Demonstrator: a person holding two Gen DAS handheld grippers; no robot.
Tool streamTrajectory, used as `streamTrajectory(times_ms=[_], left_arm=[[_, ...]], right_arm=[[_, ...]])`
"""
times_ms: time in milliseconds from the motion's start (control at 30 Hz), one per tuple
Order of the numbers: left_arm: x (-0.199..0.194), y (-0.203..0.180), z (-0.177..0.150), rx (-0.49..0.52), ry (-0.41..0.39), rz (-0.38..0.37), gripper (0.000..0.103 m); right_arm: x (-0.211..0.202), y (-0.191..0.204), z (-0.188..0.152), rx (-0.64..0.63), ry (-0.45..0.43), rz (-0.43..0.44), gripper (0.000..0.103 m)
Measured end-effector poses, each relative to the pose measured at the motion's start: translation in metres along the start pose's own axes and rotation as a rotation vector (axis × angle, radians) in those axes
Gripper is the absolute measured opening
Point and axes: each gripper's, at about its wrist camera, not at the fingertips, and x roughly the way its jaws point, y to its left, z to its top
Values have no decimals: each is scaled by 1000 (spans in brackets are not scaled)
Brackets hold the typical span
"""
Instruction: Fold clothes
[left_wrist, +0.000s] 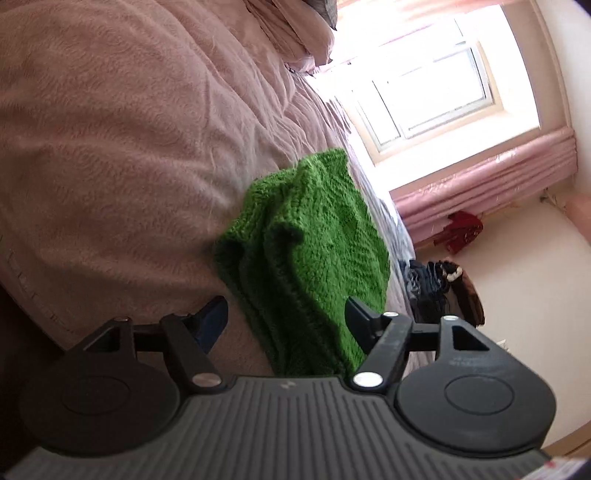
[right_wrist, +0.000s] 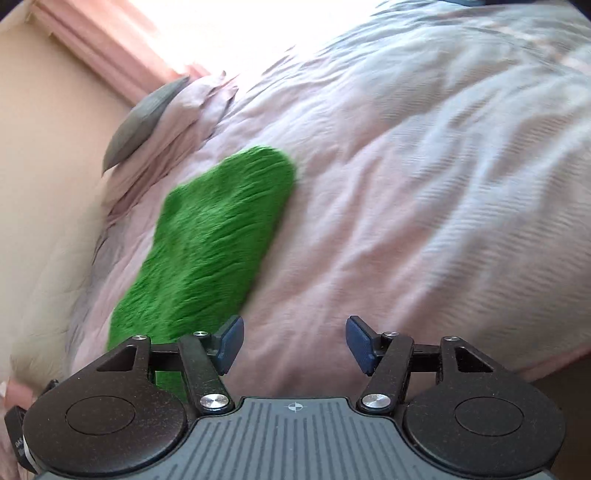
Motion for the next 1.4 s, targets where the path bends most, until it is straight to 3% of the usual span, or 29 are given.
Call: streamTrajectory(times_ms=[67, 100, 133, 167, 333, 467, 500, 600, 667, 700, 733, 800, 933, 1067, 1133, 1167, 1200, 1233, 1267, 1300, 1400], left_arm=[[11, 6, 6, -53, -18, 4, 63], [14, 8, 7, -70, -27, -2, 55], [16, 8, 9, -72, -37, -10, 32], [16, 3, 10, -44, -44, -2, 29], [6, -43, 44, 220, -47, 54, 20], [-7, -66, 106, 421, -140, 159, 12], [-9, -65, 122, 443, -158, 181, 4], [1, -51, 161, 398, -122, 190, 4], [7, -40, 163, 353, -103, 221, 6], [8, -37, 159, 347, -94, 214, 12], [6, -34, 153, 332, -92, 206, 29], [-4, -23, 140, 255, -101, 181, 51], [-10, -1, 130, 83, -87, 108, 76], [12, 8, 129, 63, -52, 116, 77], [24, 10, 132, 71, -43, 107, 74], [30, 9, 134, 80, -37, 107, 69], [36, 9, 137, 87, -30, 109, 47], [43, 9, 140, 92, -17, 112, 39], [48, 9, 143, 89, -15, 126, 37], [51, 8, 146, 94, -13, 137, 31], [55, -8, 157, 202, 4, 150, 28]], right_arm=[[-4, -10, 2, 26, -2, -5, 58], [-6, -13, 4, 31, -4, -6, 58], [-9, -15, 4, 32, -7, -7, 58], [-10, -16, 5, 28, -9, -9, 58], [-11, -7, 21, -75, -28, -28, 58], [-8, 2, 40, -163, -21, 8, 58], [-5, 5, 45, -174, -12, 28, 58], [14, 18, 62, -222, 18, 88, 58], [40, 32, 76, -263, 53, 146, 59], [51, 39, 83, -271, 63, 164, 60], [62, 45, 90, -278, 73, 189, 62], [91, 57, 108, -284, 101, 244, 71], [146, 63, 137, -221, 197, 328, 75], [210, 56, 153, -142, 371, 396, 76], [231, 50, 154, -93, 407, 436, 75], [238, 49, 155, -72, 414, 455, 75], [243, 50, 155, -58, 422, 466, 75], [246, 52, 156, -51, 428, 476, 75], [249, 55, 154, -63, 430, 472, 59], [251, 57, 150, -81, 431, 461, 37], [235, 55, 140, -86, 344, 467, 26]])
